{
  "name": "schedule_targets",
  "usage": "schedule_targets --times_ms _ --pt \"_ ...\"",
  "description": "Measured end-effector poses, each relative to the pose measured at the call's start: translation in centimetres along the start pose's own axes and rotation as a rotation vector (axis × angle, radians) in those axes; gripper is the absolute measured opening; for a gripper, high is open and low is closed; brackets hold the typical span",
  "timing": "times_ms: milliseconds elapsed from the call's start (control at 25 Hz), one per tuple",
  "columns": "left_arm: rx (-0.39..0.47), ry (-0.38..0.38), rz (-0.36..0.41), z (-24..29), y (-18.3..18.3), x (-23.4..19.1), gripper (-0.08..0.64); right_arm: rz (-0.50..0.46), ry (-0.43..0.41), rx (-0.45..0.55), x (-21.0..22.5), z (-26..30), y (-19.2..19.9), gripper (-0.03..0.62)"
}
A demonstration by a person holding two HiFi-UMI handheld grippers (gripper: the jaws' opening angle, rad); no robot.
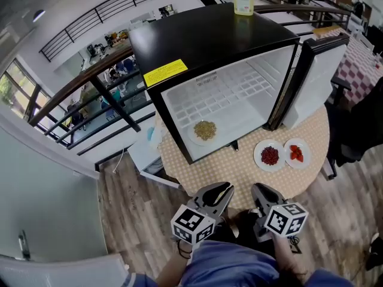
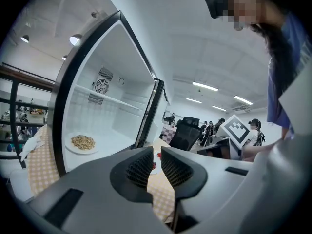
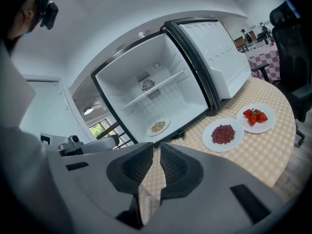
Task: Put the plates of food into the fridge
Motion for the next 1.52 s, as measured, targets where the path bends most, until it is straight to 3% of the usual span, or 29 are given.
schedule_targets --times_ms 440,600,880,960,1040,1080,1360,1520 --pt "-0.108 0.1 0.017 4.9 2.6 0.9 0.043 0.111 0.084 0.03 6.9 -1.3 -1.3 0.058" --pt "-0.13 0.11 0.064 8.1 3.6 -0.6 0.044 0.144 0.119 0.051 10.7 -0.7 -2.1 0.058" --pt "-0.208 0.158 0.075 15.0 6.2 -3.3 0.049 0.183 0.184 0.063 16.0 1.1 -3.5 0.058" --pt "-0.24 0.177 0.078 16.7 7.1 -3.6 0.076 0.193 0.186 0.052 17.5 1.5 -3.3 0.058" --pt "-0.272 0.193 0.082 18.5 8.0 -4.2 0.165 0.206 0.174 0.056 19.3 2.0 -3.2 0.058" --pt "-0.289 0.201 0.085 19.4 8.3 -4.5 0.176 0.214 0.171 0.06 20.0 2.4 -3.2 0.06" --pt "-0.388 0.214 0.053 23.9 10.3 -5.2 0.19 0.254 0.146 0.083 22.9 4.2 -5.3 0.123" --pt "-0.416 0.185 0.013 24.9 10.9 -5.7 0.192 0.268 0.201 0.082 22.7 4.3 -6.5 0.123"
Point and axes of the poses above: the fingertips, and each gripper's own axes: z forward along the fingers, x to its right, y out of its underside, the point moved 7 cm from there along -z, backward along the fingers, and after that the axes turned 13 degrees about z, right-handed, at the moved point
